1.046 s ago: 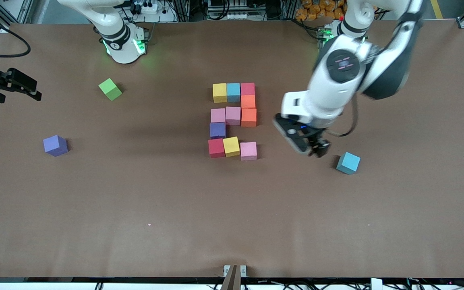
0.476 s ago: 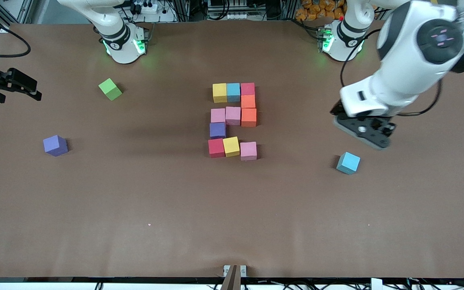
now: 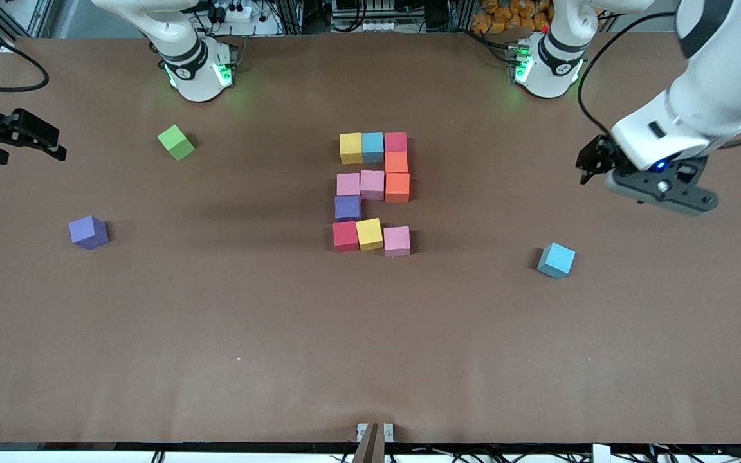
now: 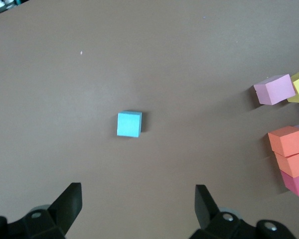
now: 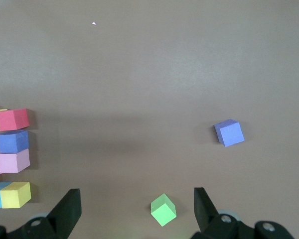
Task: Form number 2 with 11 blocks
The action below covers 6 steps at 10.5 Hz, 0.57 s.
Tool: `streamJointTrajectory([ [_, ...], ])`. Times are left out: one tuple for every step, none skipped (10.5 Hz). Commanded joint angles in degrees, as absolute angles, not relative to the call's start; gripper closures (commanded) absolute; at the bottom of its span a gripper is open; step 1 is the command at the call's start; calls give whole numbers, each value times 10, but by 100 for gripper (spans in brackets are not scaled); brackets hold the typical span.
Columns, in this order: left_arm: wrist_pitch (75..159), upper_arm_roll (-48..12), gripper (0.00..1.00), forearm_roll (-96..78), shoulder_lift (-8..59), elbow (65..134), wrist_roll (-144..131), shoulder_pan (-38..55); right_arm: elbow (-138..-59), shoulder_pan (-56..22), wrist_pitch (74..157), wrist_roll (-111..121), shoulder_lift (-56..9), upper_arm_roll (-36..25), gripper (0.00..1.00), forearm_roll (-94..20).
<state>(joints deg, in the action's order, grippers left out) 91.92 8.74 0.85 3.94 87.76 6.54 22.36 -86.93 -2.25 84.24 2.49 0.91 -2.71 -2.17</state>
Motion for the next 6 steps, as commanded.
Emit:
streamJointTrajectory([
  [893, 80, 0, 6, 16, 880, 55, 180, -869, -11, 839, 31, 11, -20, 0, -18],
  [885, 81, 0, 3, 15, 879, 59, 170, -869, -11, 838, 31, 11, -20, 0, -18],
  [884, 81, 0, 9, 16, 879, 61, 162, -869, -11, 839, 31, 11, -20, 0, -18],
  [884, 83, 0, 9, 17, 879, 62, 152, -870, -11, 839, 31, 10, -20, 0, -18],
  [884, 84, 0, 7, 16, 880, 62, 142, -870, -11, 839, 31, 9, -20, 0, -17],
  [882, 84, 0, 1, 15, 880, 62, 128, -870, -11, 839, 31, 9, -20, 0, -18],
])
